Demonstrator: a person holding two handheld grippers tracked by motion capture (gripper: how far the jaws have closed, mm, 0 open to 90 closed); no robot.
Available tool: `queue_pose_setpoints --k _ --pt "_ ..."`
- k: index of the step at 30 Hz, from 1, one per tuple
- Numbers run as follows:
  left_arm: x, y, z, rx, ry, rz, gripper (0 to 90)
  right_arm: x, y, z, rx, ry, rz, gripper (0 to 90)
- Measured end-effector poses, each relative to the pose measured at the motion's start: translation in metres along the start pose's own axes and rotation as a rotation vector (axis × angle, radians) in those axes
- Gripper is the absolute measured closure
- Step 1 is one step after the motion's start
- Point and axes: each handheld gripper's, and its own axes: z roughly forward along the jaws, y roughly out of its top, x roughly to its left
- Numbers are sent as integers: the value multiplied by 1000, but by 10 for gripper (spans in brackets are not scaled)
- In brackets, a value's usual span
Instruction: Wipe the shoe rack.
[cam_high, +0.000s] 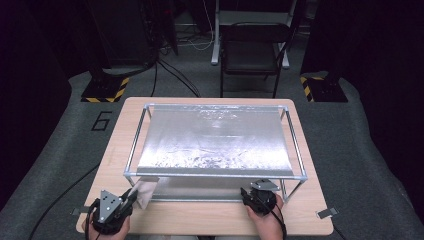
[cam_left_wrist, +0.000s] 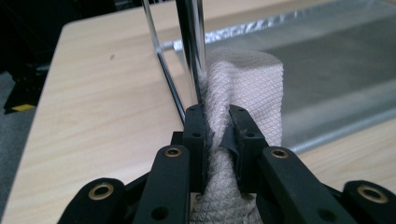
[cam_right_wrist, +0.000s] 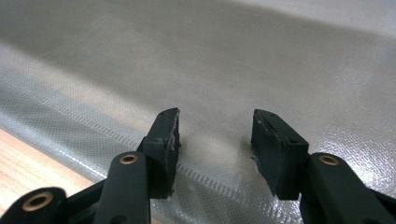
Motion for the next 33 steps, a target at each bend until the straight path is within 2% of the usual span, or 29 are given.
queue_pose_setpoints --k 1,2,3,4,5,9,13,16,17,19,20,21,22,23,24,25,26,27,30,31,32,33 --pt "-1 -9 6 31 -5 -2 787 0 0 0 0 0 0 515" --pt "-1 -9 6 31 -5 -2 787 0 0 0 0 0 0 515" --pt "-1 -17 12 55 -11 -11 788 0 0 0 0 0 1 516" --pt "-1 -17 12 55 -11 -11 787 0 0 0 0 0 1 516" --pt "0 -24 18 74 -18 -16 788 0 0 0 0 0 0 516" --pt "0 -24 18 76 -18 -21 788 0 0 0 0 0 0 515" --pt "1 -19 15 61 -18 -26 788 -2 1 0 -4 -3 -25 515" --pt "3 -12 10 39 -17 -30 788 -2 1 0 -3 -3 -25 516" --pt "5 -7 5 20 -16 -29 788 0 0 1 -4 3 -8 516" --pt "6 0 1 9 -12 -18 788 0 0 1 -4 3 -8 516" --pt "6 3 -1 -6 -11 -18 788 5 0 0 13 8 57 515" --pt "8 11 -8 -23 -6 -1 788 -1 1 1 -10 -2 -21 516" --pt "8 11 -8 -23 -6 -1 788 -1 1 1 -10 -2 -21 516" --pt "9 22 -16 -55 -2 7 788 -1 1 1 -10 -2 -21 516" --pt "9 22 -16 -55 -2 7 788 -1 1 1 -10 -2 -21 516" --pt "9 29 -22 -80 4 15 788 -1 0 1 -14 -2 -16 516" --pt "9 29 -22 -80 4 15 788 0 0 1 -9 0 -9 516" --pt "10 35 -28 -104 11 20 788 -1 1 1 -10 -2 -20 516" --pt "10 35 -29 -107 14 23 788 -1 1 1 -10 -2 -21 516" --pt "11 33 -29 -106 12 21 788 2 0 1 1 5 17 516" --pt "11 31 -28 -108 12 16 788 -1 1 1 -10 -2 -21 516" --pt "11 25 -25 -100 9 2 788 -1 1 1 -10 -2 -20 516"
